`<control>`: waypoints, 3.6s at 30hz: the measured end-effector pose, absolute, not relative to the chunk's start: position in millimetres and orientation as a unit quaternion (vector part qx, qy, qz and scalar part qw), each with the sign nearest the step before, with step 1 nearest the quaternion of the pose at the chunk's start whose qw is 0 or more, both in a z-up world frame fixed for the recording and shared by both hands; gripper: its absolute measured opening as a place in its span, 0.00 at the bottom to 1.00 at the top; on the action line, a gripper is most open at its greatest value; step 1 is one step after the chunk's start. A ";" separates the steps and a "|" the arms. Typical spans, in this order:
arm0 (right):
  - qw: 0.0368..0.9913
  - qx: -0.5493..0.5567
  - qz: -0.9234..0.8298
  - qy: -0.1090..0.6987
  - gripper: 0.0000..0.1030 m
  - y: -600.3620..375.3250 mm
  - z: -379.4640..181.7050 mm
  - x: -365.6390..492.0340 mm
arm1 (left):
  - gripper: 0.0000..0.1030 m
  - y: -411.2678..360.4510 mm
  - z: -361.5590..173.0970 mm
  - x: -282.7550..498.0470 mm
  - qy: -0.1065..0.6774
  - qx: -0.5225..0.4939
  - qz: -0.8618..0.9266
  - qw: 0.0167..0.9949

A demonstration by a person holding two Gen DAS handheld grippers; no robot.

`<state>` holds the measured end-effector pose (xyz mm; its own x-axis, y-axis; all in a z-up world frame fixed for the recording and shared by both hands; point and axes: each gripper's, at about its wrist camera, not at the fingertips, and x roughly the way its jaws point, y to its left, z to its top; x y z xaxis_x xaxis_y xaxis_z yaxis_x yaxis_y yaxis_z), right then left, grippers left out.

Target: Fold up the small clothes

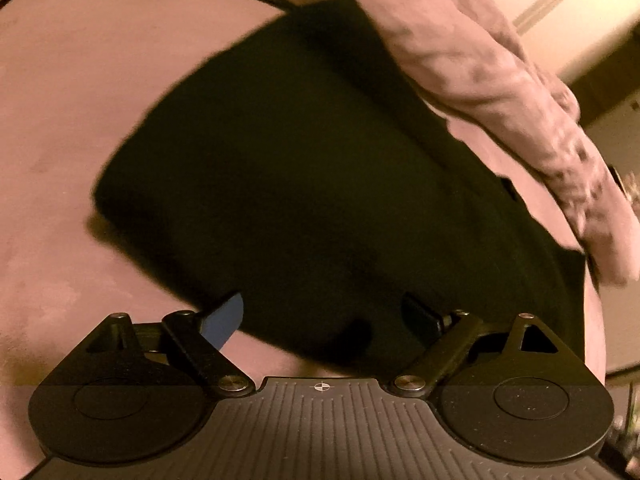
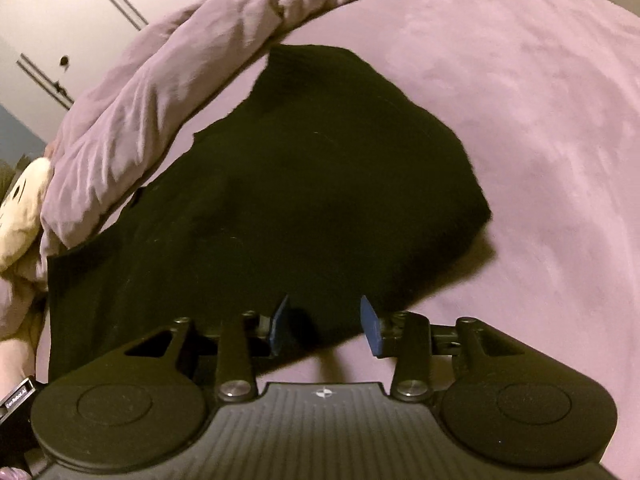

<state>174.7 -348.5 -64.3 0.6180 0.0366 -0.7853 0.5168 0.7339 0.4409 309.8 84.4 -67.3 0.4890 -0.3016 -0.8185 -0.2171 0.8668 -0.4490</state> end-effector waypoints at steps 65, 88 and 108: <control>0.846 0.442 -0.103 0.279 0.24 -396.3 -123.3 217.8 | 0.28 118.0 -100.3 353.0 0.395 -0.343 -0.036 0.851; 0.910 0.312 -0.164 0.219 0.39 -407.2 -52.1 164.6 | 0.50 128.4 -109.7 340.8 0.394 -0.354 -0.050 0.847; 0.961 0.059 -0.003 0.271 0.07 -186.1 -102.9 265.5 | 0.61 142.8 -125.2 354.3 0.383 -0.455 -0.051 0.802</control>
